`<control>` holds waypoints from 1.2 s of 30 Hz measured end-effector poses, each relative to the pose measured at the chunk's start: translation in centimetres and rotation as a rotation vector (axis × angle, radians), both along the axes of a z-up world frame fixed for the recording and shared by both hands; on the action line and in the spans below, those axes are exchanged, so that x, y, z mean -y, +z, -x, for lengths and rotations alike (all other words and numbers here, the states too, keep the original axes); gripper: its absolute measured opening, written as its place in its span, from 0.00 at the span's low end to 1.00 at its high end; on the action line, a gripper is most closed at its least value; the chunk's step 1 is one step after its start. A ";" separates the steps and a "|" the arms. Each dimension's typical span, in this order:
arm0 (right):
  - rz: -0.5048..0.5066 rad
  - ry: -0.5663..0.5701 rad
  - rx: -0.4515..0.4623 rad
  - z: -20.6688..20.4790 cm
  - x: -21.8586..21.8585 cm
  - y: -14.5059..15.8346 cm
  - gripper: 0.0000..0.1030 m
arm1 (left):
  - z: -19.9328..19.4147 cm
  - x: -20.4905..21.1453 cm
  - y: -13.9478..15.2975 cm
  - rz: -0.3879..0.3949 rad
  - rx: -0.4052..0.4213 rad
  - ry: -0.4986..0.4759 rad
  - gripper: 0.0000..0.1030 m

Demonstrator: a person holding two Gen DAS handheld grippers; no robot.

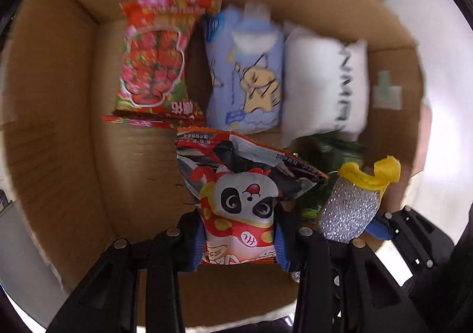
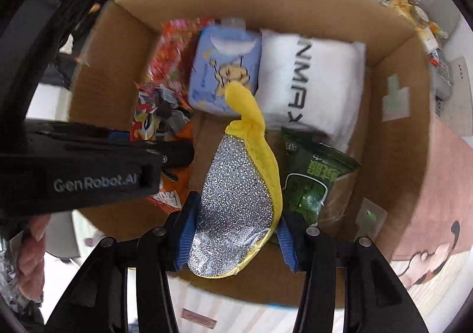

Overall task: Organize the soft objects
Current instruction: 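Carry the sponge and panda bag into the box and open both tools, then move both tools back toward the towel and tube drink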

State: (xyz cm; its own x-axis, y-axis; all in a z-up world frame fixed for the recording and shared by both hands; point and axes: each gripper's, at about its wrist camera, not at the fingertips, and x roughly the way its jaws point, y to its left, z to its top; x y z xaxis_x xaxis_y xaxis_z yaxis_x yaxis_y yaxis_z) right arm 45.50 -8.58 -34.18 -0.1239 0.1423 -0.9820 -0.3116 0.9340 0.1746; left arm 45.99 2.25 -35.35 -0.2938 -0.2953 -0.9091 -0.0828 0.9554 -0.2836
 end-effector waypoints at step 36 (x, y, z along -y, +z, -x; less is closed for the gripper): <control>-0.071 -0.137 0.154 12.7 -0.2 9.4 1.00 | 14.9 -5.9 12.2 -0.329 0.415 -0.144 0.94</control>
State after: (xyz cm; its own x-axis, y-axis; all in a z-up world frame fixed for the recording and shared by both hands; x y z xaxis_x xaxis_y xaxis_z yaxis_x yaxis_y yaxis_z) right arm 32.84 -8.43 -24.75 0.0519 0.2170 -0.9748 -0.2108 0.9565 0.2017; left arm 31.11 8.12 -23.19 0.0928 0.0404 -0.9949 0.1106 0.9926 0.0506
